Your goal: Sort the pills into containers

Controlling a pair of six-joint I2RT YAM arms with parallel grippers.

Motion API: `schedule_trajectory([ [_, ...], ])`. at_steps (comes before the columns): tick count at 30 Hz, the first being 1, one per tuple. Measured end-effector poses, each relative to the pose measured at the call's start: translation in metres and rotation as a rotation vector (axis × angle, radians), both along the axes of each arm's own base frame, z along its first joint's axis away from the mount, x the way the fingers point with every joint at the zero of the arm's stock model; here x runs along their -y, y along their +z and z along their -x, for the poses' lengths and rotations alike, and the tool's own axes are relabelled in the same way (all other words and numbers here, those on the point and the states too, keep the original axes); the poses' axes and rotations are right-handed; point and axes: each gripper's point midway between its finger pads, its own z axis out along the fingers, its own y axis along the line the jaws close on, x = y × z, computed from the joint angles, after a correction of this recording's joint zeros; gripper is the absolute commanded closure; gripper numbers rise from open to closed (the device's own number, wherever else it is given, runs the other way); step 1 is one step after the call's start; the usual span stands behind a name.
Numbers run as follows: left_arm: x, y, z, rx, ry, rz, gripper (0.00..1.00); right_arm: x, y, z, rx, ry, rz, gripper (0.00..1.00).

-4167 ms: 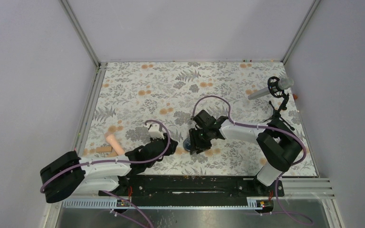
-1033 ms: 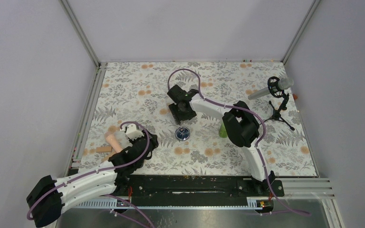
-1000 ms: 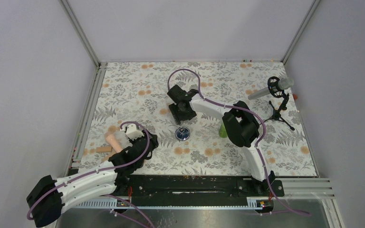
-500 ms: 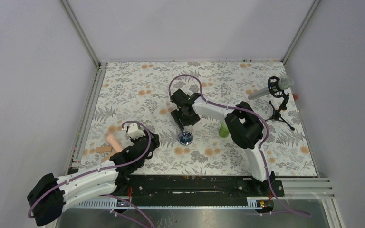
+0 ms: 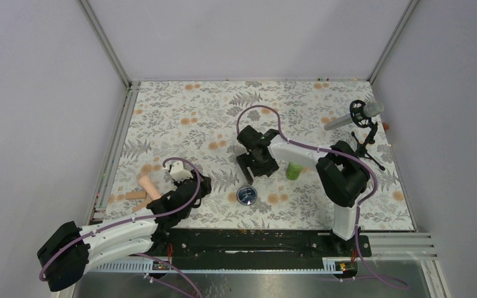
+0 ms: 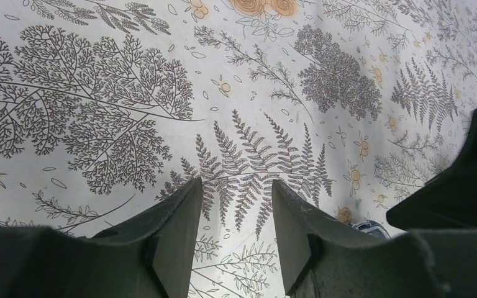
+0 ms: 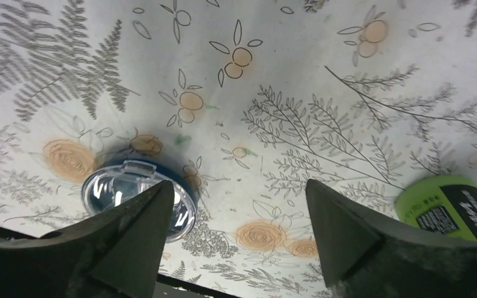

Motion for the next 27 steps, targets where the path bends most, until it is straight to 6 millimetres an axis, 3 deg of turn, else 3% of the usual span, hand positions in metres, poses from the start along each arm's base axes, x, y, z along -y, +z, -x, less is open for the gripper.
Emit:
schedule_trajectory([
  [2, 0.001, 0.000, 0.000, 0.002, -0.002, 0.000, 0.54, -0.001, 0.012, -0.002, 0.030, -0.044, -0.020, 0.01],
  [6, 0.001, -0.001, -0.001, 0.001, -0.003, -0.006, 0.54, -0.010, 0.034, -0.003, 0.103, -0.113, -0.072, 0.01],
  [9, 0.001, -0.001, -0.001, 0.003, -0.005, -0.011, 0.53, -0.023, 0.039, 0.006, 0.119, -0.143, -0.105, 0.01],
  [16, 0.000, -0.001, -0.002, 0.005, -0.008, -0.025, 0.52, -0.038, 0.023, 0.029, 0.098, -0.219, -0.097, 0.01],
  [27, 0.001, 0.009, -0.005, 0.036, -0.004, 0.006, 0.51, -0.042, -0.005, 0.040, 0.063, -0.271, -0.039, 0.01],
])
